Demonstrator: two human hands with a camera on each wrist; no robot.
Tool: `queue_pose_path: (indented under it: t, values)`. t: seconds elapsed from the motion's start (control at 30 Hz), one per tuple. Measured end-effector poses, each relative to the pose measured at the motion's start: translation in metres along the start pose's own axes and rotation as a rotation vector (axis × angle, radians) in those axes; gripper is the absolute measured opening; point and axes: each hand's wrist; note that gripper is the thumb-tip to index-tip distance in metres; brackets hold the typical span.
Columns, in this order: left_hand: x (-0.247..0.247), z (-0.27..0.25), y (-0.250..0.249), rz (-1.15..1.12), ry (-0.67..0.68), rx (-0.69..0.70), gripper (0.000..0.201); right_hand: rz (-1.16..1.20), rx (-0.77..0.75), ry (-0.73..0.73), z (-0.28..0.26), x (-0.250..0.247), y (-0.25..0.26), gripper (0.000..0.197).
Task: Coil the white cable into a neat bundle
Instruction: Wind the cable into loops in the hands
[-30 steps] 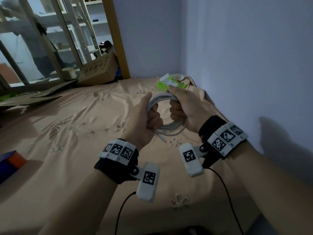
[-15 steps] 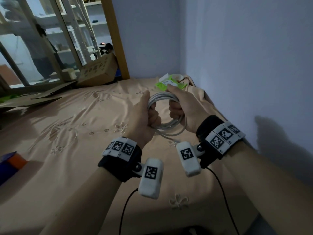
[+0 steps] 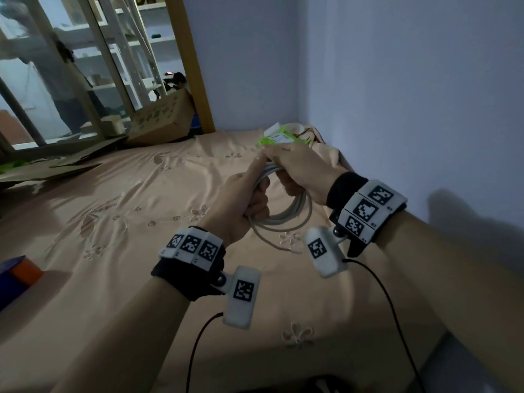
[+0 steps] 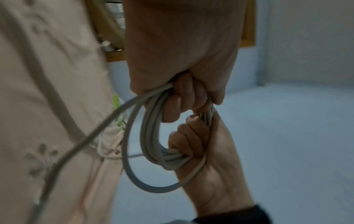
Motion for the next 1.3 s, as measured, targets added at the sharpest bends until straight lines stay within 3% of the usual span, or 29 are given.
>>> queue_pose_path:
  t: [0.17, 0.3, 0.4, 0.53, 0.7, 0.77, 0.9, 0.97, 1.13, 1.3]
  values:
    - [0.0, 0.003, 0.002, -0.217, -0.031, 0.058, 0.048, 0.173, 0.052, -0.084, -0.009, 0.003, 0.002, 0.038]
    - [0.001, 0.005, 0.001, -0.299, -0.106, 0.11, 0.047, 0.413, 0.022, -0.116, -0.021, 0.004, -0.007, 0.02]
    - [0.002, 0.005, 0.0, -0.32, -0.134, 0.114, 0.048, 0.44, -0.02, -0.081, -0.018, 0.007, -0.019, 0.012]
    - [0.004, 0.002, 0.0, -0.388, -0.121, 0.115, 0.052, 0.364, -0.058, -0.091, -0.014, 0.01, -0.021, 0.017]
    - [0.005, -0.001, 0.003, -0.376, -0.053, 0.101, 0.059, 0.433, 0.042, -0.207, -0.009, 0.016, -0.012, 0.044]
    - [0.003, 0.0, 0.003, -0.304, -0.029, 0.066, 0.058, 0.383, 0.06, -0.209, -0.007, 0.012, -0.012, 0.046]
    - [-0.005, 0.002, 0.0, -0.091, 0.004, 0.025, 0.057, -0.024, -0.024, -0.049, -0.003, 0.005, -0.01, 0.044]
    - [-0.005, 0.001, 0.001, -0.051, 0.004, 0.026, 0.056, -0.11, -0.03, 0.0, -0.003, 0.004, -0.007, 0.043]
    - [0.0, -0.004, -0.001, -0.199, -0.012, 0.092, 0.053, 0.17, 0.081, -0.02, -0.002, 0.001, 0.005, 0.047]
    - [0.003, -0.008, 0.004, -0.319, -0.02, 0.176, 0.053, 0.452, 0.182, -0.03, -0.006, -0.004, 0.007, 0.037]
Point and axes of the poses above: each hand's wrist, its own z-axis towards the middle knuckle, its own x-axis out of the palm, y = z × x, and after that the axes turned 4 degrees about -x, right-handed
